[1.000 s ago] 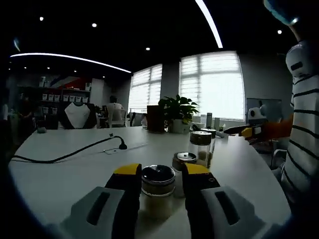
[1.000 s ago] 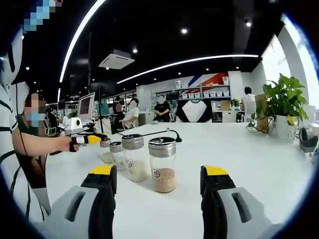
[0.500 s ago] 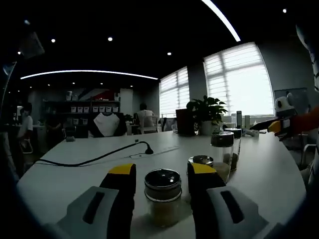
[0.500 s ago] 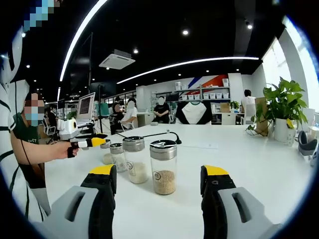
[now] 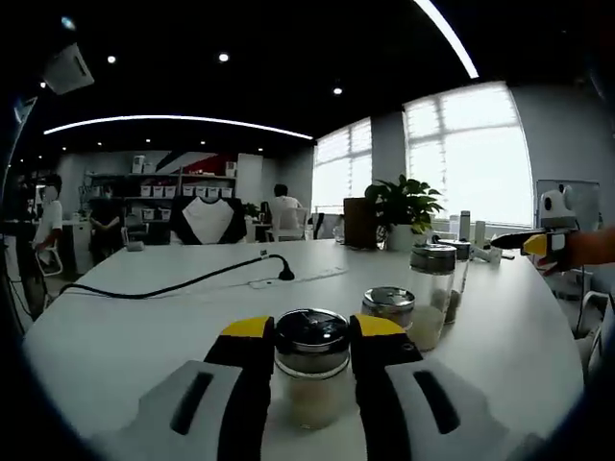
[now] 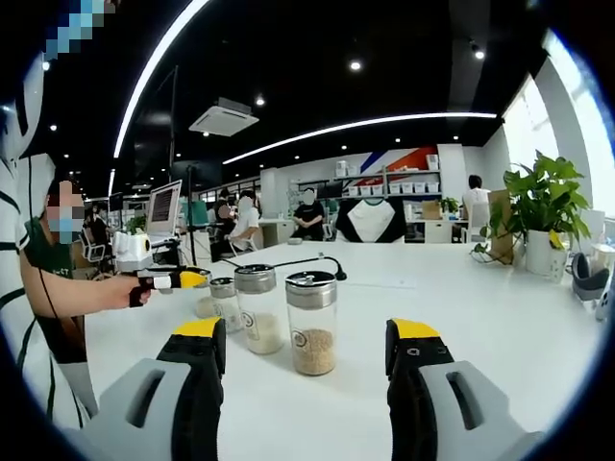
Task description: Rotate the seasoning bottle until the label or dispensing opening points toward the visible target arrow and the bottle remains upright within the marked orientation range
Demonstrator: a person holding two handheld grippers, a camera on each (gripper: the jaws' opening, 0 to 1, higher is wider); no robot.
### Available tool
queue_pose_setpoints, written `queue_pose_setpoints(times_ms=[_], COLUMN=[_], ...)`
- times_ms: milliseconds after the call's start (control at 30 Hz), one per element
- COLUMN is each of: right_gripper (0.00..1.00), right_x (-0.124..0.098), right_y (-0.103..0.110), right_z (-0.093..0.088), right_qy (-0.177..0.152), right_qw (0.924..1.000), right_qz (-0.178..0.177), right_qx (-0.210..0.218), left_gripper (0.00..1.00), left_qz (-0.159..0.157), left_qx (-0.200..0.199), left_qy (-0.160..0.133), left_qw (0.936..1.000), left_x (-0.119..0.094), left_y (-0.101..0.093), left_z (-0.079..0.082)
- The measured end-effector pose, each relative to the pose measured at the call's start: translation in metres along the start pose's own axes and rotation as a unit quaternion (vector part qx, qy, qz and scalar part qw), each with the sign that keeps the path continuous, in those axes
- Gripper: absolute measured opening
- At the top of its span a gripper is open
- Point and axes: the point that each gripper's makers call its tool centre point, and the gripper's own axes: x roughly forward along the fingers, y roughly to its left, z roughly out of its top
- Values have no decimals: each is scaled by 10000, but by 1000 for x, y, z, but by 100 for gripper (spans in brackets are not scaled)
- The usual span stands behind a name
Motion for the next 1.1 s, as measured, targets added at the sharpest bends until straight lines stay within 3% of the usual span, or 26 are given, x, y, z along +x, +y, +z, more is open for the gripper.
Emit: queue_pose_setpoints(times_ms=[433, 900, 1100], right_gripper=[67, 67, 71], right_x=[-3, -3, -1], right_y=[5, 4, 4], right_z=[-4, -6, -9], right_qy=[4, 45, 143], right_qw=[9999, 9999, 9998], right_qz=[149, 164, 118], right_qx=[51, 16, -89], left_gripper=[33, 33, 33], left_qz=[-635, -1669, -1641], left_qx=[44, 8, -172], left_qy=[125, 175, 217], left_qw=[9979, 9858, 9861], left_x=[0, 1, -1], left_y=[-1, -9, -12], left_z=[0, 1, 1])
